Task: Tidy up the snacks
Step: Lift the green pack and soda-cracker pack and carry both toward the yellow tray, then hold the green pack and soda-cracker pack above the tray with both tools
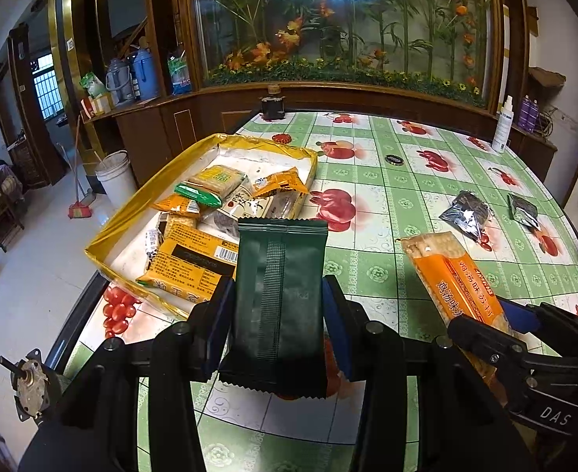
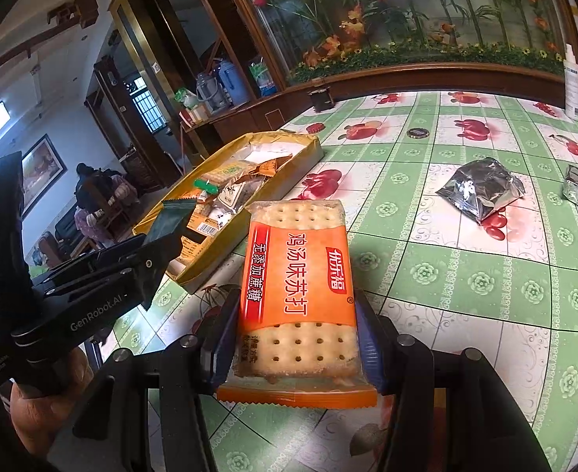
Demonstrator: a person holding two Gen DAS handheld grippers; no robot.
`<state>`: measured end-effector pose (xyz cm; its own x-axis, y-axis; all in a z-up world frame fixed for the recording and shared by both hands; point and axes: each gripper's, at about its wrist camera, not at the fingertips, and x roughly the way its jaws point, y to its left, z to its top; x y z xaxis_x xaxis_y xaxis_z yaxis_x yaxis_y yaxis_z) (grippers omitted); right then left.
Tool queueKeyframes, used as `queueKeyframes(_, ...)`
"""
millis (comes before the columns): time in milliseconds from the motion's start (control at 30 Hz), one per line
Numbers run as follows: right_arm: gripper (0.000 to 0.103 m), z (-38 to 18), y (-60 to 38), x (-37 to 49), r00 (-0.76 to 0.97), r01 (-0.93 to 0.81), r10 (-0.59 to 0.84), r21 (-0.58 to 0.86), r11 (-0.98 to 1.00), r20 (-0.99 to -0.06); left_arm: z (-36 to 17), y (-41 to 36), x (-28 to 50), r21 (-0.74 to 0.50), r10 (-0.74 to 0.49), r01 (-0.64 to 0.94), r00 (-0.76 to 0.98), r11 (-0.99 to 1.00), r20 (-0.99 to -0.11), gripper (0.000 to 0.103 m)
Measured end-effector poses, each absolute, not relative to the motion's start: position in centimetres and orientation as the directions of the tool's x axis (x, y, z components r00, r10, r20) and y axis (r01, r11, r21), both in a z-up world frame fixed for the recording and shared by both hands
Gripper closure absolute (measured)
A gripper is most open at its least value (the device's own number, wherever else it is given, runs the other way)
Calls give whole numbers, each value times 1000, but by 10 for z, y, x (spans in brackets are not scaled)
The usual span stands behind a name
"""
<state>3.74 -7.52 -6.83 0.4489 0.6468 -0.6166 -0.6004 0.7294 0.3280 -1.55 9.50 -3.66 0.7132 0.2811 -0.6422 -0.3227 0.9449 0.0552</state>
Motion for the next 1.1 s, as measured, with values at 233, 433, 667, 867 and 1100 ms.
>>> queueKeyframes(233, 49, -71, -65, 42, 434, -609, 654, 332, 720, -620, -37, 104, -14, 62, 297, -339, 704, 939, -645, 60)
queueKeyframes(433, 49, -70, -51, 49, 418, -627, 664, 332, 705, -620, -38, 114, -14, 75, 319, -359, 693, 930, -646, 60)
queueKeyframes(667, 49, -63, -31, 53, 404, -658, 682, 324, 680, -610, -38, 124, -15, 80, 339, -381, 685, 921, -645, 60)
queueKeyframes(867, 49, -61, -17, 54, 394, -674, 691, 321, 666, -606, -40, 134, -15, 76, 348, -398, 675, 914, -650, 60)
queueKeyframes(1100, 49, -69, -3, 56, 362, -680, 696, 335, 652, -620, -43, 142, -13, 75, 355, -411, 666, 909, -656, 60)
